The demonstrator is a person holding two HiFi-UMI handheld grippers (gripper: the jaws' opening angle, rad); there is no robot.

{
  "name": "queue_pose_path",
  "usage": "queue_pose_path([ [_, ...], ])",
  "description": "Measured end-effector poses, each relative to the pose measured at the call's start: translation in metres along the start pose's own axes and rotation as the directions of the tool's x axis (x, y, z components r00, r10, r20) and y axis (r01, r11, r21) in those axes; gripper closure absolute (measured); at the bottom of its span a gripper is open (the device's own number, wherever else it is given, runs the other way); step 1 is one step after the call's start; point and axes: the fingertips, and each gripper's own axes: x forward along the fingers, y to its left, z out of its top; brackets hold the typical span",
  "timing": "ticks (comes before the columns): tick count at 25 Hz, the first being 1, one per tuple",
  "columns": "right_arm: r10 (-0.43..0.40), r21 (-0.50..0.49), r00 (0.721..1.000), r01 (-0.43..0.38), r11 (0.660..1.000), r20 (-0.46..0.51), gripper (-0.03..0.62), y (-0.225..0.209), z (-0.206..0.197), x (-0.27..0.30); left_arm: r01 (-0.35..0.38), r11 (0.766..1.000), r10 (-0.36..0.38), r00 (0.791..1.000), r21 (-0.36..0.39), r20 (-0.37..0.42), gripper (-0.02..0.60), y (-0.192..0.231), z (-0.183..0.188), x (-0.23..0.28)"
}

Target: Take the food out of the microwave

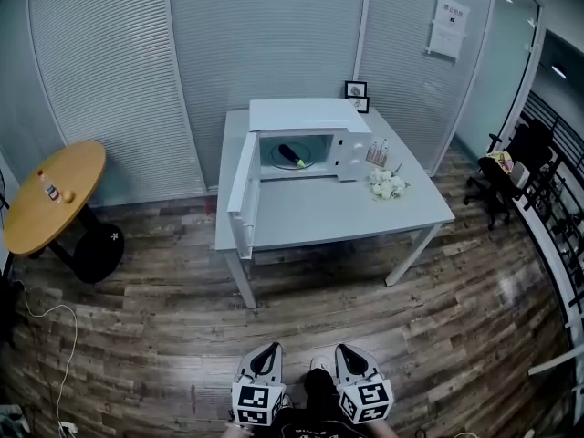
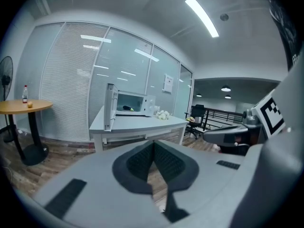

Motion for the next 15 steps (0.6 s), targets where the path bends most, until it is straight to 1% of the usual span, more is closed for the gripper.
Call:
queue_pose_path([
  [3,0.016,0.001,1.0,-0.016,1.0,-0.01,0.589,-0.005,0.0,0.012,0.0,1.0,0.0,1.0,0.009,-0.001,0.574,0.0,0.001,0.008],
  [7,0.048,-0.006,0.999,-0.048,0.999,-0.016,0.589,-0.013,0.005,0.034,-0.018,1.0,0.018,1.0,0.011,-0.003,0.574,0.006,0.007,0.026],
  [10,0.063,-0.012,0.998,-0.063,0.998,-0.016,0.589,-0.026,0.015,0.052,-0.034,0.999,0.034,0.999,-0.002,0.007,0.574,0.011,0.018,0.045],
  [15,0.083,-0.019,0.996,-0.084,0.996,-0.018,0.589,-0.054,0.031,0.079,-0.061,0.998,0.061,0.998,-0.003,0.016,0.574,0.013,0.035,0.08],
])
